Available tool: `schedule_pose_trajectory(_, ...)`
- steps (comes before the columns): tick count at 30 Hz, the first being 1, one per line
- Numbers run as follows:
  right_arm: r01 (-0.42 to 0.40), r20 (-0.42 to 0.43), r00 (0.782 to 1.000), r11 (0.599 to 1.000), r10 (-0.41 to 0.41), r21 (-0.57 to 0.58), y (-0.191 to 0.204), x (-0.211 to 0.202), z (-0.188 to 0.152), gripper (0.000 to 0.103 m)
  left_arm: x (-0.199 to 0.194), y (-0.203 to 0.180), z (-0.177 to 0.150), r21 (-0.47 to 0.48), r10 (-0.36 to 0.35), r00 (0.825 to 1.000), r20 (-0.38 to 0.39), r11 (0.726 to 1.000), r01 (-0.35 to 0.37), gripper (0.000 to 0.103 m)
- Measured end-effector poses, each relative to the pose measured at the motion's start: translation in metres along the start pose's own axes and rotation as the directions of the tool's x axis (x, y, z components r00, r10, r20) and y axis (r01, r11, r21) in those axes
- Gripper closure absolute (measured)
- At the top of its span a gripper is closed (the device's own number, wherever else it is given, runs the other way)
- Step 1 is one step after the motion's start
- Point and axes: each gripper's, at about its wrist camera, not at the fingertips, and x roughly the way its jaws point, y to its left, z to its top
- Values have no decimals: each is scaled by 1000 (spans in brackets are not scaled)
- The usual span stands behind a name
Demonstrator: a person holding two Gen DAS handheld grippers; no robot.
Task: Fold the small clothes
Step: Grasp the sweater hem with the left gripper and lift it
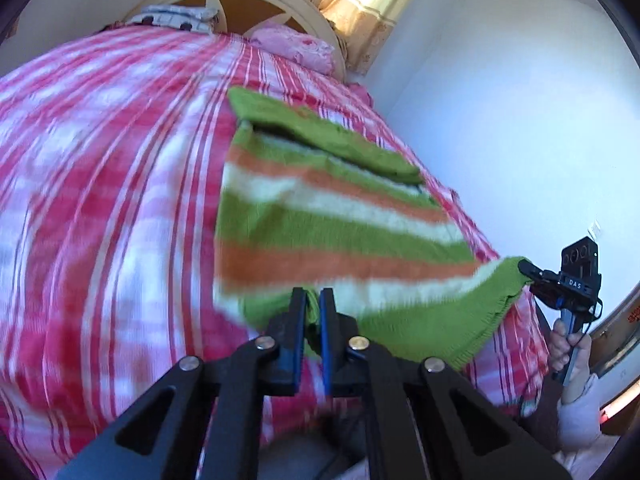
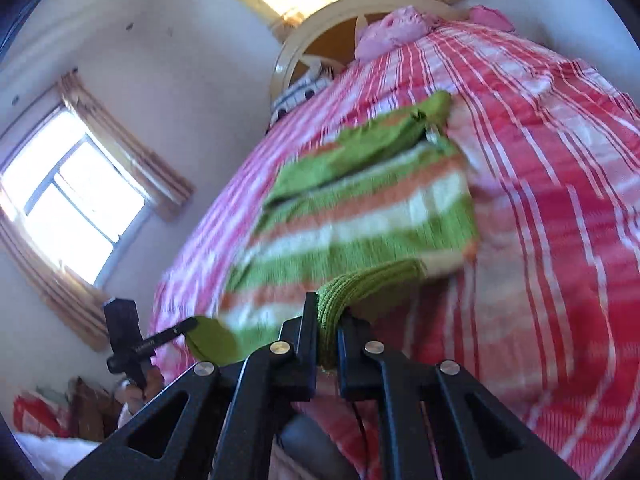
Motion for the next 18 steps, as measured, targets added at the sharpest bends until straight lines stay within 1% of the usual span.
schedule_pose_trajectory(2, -9, 31, 999, 1000, 9, 28, -2, 9, 19, 96, 8, -1, 19, 9, 14, 1000, 13, 1000, -14, 96)
schedule_pose_trajectory(3, -4, 54, 999, 999, 1, 45, -5, 14, 30, 96, 14, -1, 34, 7, 24, 999, 23, 1000, -24, 96)
schedule_pose_trajectory(5, 18, 86, 996, 996, -25, 88, -15, 29, 51, 96, 25, 1, 51, 4, 39, 999, 37, 999, -39, 96)
schedule_pose_trajectory(8, 46, 91, 994, 986, -62, 161, -36, 55, 71, 96, 44, 6, 76, 32, 107, 992, 61, 994, -109, 96)
schedule_pose_trajectory(10, 93, 81, 991, 980, -108, 173, -48, 77, 79, 96, 54, 12, 84, 48, 130, 990, 62, 990, -133, 96)
schedule_pose_trajectory(12, 143, 60, 986, 970, -158, 196, -62, 98, 81, 96, 63, 22, 92, 61, 145, 989, 40, 987, -147, 96)
schedule_pose_trajectory(14, 191, 33, 979, 965, -201, 180, -69, 115, 80, 96, 64, 29, 94, 76, 145, 989, 10, 986, -146, 91)
schedule_pose_trajectory(15, 217, 23, 975, 964, -223, 151, -69, 122, 79, 96, 63, 34, 94, 78, 137, 991, -8, 988, -136, 86)
schedule_pose_trajectory(16, 247, 22, 968, 962, -251, 114, -66, 127, 78, 96, 61, 38, 92, 80, 132, 991, -22, 988, -130, 78)
schedule_pose_trajectory(17, 265, 27, 963, 960, -268, 94, -64, 127, 76, 96, 59, 41, 90, 83, 132, 991, -27, 988, -129, 72)
schedule_pose_trajectory(18, 273, 36, 960, 959, -277, 78, -61, 126, 74, 94, 58, 42, 87, 86, 129, 991, -26, 988, -126, 60)
